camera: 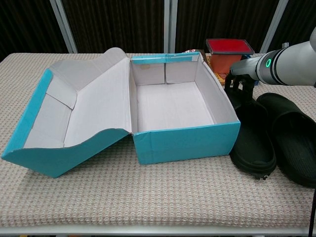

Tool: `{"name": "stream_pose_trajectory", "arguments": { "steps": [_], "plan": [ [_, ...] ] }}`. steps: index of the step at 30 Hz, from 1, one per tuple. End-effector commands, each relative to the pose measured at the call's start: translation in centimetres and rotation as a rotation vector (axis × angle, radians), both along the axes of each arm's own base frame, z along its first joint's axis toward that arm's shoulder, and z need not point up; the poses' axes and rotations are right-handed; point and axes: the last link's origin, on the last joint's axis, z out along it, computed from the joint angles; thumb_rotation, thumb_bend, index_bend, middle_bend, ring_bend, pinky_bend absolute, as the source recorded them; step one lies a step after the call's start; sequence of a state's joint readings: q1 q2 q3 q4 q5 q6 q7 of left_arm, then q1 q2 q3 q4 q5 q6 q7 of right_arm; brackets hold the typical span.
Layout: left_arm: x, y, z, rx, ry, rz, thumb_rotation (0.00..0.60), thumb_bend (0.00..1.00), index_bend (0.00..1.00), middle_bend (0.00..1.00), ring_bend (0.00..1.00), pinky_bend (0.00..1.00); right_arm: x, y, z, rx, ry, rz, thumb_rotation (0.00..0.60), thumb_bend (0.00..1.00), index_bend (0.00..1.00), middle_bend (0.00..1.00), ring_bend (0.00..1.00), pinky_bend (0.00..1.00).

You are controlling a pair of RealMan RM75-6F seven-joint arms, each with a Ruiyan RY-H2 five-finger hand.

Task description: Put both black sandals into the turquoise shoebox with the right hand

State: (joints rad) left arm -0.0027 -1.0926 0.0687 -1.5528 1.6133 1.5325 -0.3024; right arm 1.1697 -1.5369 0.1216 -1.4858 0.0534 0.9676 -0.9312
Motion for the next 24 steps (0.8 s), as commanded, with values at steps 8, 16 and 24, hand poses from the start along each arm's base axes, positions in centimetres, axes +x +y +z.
{"name": "stream_pose_trajectory", "arguments": {
  "steps": [8,16,24],
  "plan": [
    [0.2,0.2,-0.4,-0.028,-0.001,0.002,0.6,0.13,0.07,0.09,0.0,0.06,-0.4,-0.2,0.9,-0.025,0.004,0.024,0.6,0.17,0.46,0.44,0.12,0.0],
    [0.5,0.2,-1.0,-0.054,0.005,-0.002,0.6,0.13,0.07,0.09,0.0,0.06,-0.6,1.0,3.7,-0.051,-0.023,0.082,0.6,0.17,0.48,0.45,0.12,0.01],
    [1.3,0.2,-1.7,-0.076,0.007,-0.013,0.6,0.13,0.07,0.09,0.0,0.06,-0.9,2.8,9.7,-0.141,-0.119,0.159,0.6,0.17,0.5,0.46,0.14,0.05]
  ]
}}
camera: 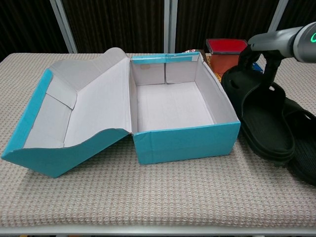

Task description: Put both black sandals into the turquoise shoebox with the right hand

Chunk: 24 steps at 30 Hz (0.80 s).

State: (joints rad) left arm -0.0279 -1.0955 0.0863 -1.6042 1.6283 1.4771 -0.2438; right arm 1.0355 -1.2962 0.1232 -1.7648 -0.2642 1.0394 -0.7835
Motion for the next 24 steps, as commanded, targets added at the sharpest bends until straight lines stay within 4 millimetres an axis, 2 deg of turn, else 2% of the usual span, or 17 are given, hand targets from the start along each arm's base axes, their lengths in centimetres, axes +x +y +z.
{"name": "stream_pose_trajectory", "arguments": {
  "steps": [1,7,13,17,24],
  "plan": [
    [0.3,-0.1,-0.2,-0.006,0.0,-0.003,0.6,0.13,0.07,0.09,0.0,0.06,-0.5,1.2,3.4,-0.056,-0.062,0.026,0.6,0.17,0.5,0.47,0.14,0.06],
    [0.7,-0.2,-0.3,-0.008,0.006,-0.011,0.6,0.13,0.07,0.09,0.0,0.06,-0.3,2.3,6.9,-0.108,-0.137,0.069,0.6,0.17,0.52,0.48,0.15,0.07],
    [0.9,-0.2,-0.3,-0.009,0.004,-0.014,0.6,0.13,0.07,0.09,0.0,0.06,1.0,2.5,8.4,-0.145,-0.233,0.121,0.6,0.2,0.56,0.51,0.18,0.11],
    [0.7,-0.2,-0.2,-0.008,-0.002,-0.007,0.6,0.13,0.07,0.09,0.0,0.06,2.8,2.3,7.7,-0.155,-0.358,0.162,0.6,0.2,0.57,0.52,0.2,0.16],
    [0.1,-0.3,0.2,0.005,-0.015,0.011,0.6,0.13,0.07,0.09,0.0,0.06,6.0,1.7,3.7,-0.157,-0.676,0.172,0.6,0.2,0.58,0.53,0.25,0.27]
  ]
}}
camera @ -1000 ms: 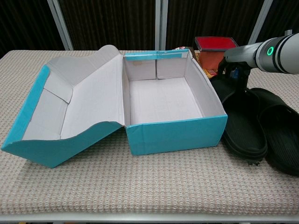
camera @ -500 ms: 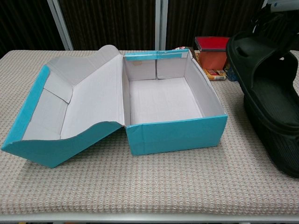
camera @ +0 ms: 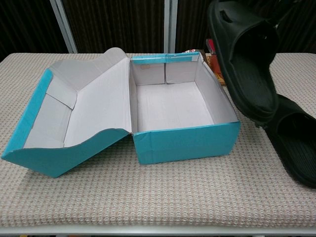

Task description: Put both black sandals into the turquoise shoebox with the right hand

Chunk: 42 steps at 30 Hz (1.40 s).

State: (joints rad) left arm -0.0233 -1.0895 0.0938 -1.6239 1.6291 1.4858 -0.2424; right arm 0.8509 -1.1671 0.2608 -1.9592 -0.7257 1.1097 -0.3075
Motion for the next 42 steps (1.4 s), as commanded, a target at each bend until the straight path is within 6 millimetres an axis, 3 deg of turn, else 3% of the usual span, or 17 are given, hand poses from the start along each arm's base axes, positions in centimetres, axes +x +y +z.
{"name": "stream_pose_trajectory", "arguments": {
  "steps": [1,11,17,34,42],
  "plan": [
    [-0.3,0.0,0.2,0.006,-0.003,0.008,0.6,0.13,0.07,0.09,0.0,0.06,2.0,-0.5,-2.3,0.009,-0.212,0.011,0.6,0.2,0.58,0.53,0.25,0.29],
    [-1.3,0.0,0.9,0.022,-0.01,0.025,0.6,0.13,0.07,0.09,0.0,0.06,3.9,-1.6,-8.1,0.082,-0.496,-0.02,0.6,0.19,0.59,0.54,0.25,0.29],
    [-1.8,0.1,1.1,0.037,-0.006,0.023,0.6,0.13,0.07,0.09,0.0,0.06,4.2,-2.3,-10.1,0.132,-0.588,-0.017,0.6,0.19,0.59,0.54,0.25,0.29],
    [-2.3,0.5,0.9,0.053,0.009,0.02,0.6,0.13,0.07,0.09,0.0,0.06,2.0,-6.0,-12.5,0.275,-0.554,-0.015,0.6,0.16,0.59,0.54,0.25,0.29],
    [-2.7,0.9,0.9,0.06,0.032,0.026,0.6,0.13,0.07,0.09,0.0,0.06,2.3,-7.0,-13.5,0.323,-0.589,-0.01,0.6,0.14,0.59,0.54,0.25,0.29]
  ]
}}
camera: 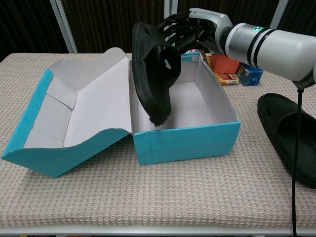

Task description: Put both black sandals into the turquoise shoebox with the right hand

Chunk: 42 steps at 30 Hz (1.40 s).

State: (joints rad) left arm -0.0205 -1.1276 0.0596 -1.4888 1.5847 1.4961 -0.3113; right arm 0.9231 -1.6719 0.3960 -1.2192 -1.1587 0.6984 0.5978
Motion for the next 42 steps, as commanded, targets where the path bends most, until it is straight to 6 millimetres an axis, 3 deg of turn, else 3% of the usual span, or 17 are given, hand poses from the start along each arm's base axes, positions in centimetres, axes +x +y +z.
{"name": "stream_pose_trajectory", "arguments": {
  "steps": [1,29,42],
  "plan": [
    [-0.1,0.1,0.0,0.002,0.002,0.003,0.6,0.13,0.07,0.09,0.0,0.06,0.4,-0.4,-0.6,0.019,-0.011,0.017,0.6,0.14,0.59,0.54,0.25,0.29],
    [-1.2,0.7,0.0,0.017,0.039,-0.006,0.6,0.13,0.07,0.09,0.0,0.06,0.8,-2.2,-4.1,0.07,0.073,0.074,0.6,0.16,0.6,0.54,0.25,0.29],
    [-1.5,1.0,0.1,0.023,0.028,-0.007,0.6,0.13,0.07,0.09,0.0,0.06,0.4,-1.9,-5.4,0.093,0.099,0.087,0.6,0.16,0.6,0.54,0.25,0.29]
  ]
}}
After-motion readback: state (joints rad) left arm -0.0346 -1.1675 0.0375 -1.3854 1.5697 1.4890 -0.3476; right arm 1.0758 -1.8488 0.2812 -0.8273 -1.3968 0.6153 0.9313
